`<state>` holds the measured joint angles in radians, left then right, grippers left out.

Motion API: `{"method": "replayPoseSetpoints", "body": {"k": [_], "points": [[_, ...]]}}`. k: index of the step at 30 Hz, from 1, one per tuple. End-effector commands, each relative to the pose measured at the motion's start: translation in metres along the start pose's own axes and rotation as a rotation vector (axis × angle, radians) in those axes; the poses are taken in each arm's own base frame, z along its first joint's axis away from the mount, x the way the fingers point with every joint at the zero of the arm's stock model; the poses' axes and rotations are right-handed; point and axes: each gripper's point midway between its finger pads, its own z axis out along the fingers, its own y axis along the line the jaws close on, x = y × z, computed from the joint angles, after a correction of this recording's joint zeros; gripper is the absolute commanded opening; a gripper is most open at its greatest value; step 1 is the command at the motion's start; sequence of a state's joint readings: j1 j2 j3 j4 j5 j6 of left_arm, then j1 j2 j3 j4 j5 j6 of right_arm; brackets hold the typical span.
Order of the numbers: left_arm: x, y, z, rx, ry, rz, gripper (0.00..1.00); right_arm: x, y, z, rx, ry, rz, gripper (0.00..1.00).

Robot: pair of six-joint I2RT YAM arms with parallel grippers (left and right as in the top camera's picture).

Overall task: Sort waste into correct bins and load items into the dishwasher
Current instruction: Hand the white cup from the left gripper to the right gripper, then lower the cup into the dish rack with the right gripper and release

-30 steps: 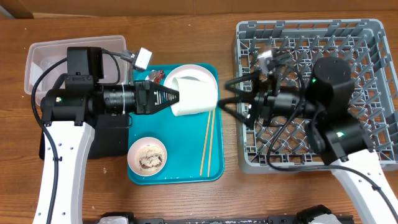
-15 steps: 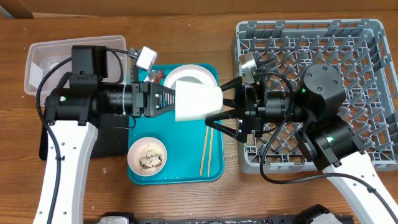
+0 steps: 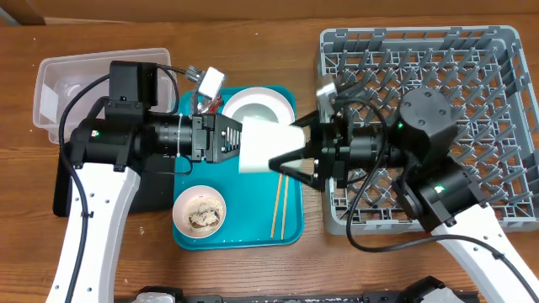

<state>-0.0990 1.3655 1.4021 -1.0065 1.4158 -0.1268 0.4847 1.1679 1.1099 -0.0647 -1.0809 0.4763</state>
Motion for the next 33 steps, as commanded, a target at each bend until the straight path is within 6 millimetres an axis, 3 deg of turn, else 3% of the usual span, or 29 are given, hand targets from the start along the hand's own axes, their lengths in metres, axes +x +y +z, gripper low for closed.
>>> {"method": "replayPoseSetpoints", "body": {"k": [1,4,7,12,16,17,18,20,22,26,33], "points": [[-0.003,0.011,0.0,-0.087,-0.007,0.015,1.0,-0.004,0.016,-0.002,-0.04,0.005,-0.047,0.6],[-0.004,0.028,-0.003,-0.186,-0.02,0.001,1.0,-0.008,0.004,-0.013,0.014,-0.017,-0.022,0.59],[-0.005,0.047,-0.011,-0.296,-0.038,-0.021,1.0,-0.012,-0.022,-0.032,0.156,-0.062,0.024,0.56],[-0.003,0.081,-0.031,-0.497,-0.064,-0.072,1.0,-0.004,-0.082,-0.096,0.599,-0.176,0.181,0.56],[-0.002,0.089,-0.036,-0.555,-0.066,-0.083,1.0,0.025,-0.113,-0.163,0.979,-0.25,0.364,0.56],[-0.002,0.091,-0.037,-0.563,-0.067,-0.083,1.0,0.038,-0.119,-0.182,1.088,-0.259,0.418,0.56],[-0.002,0.092,-0.038,-0.575,-0.068,-0.083,1.0,0.064,-0.126,-0.212,1.265,-0.252,0.516,0.56],[-0.002,0.093,-0.039,-0.58,-0.068,-0.083,1.0,0.091,-0.129,-0.233,1.407,-0.222,0.612,0.57],[-0.003,0.094,-0.039,-0.586,-0.07,-0.08,1.0,0.118,-0.13,-0.248,1.517,-0.149,0.702,0.6],[-0.005,0.098,-0.042,-0.612,-0.082,-0.09,1.0,0.153,-0.135,-0.258,1.615,-0.008,0.825,0.61],[-0.004,0.098,-0.042,-0.612,-0.08,-0.093,1.0,0.18,-0.169,-0.271,1.749,0.132,0.944,0.6]]}}
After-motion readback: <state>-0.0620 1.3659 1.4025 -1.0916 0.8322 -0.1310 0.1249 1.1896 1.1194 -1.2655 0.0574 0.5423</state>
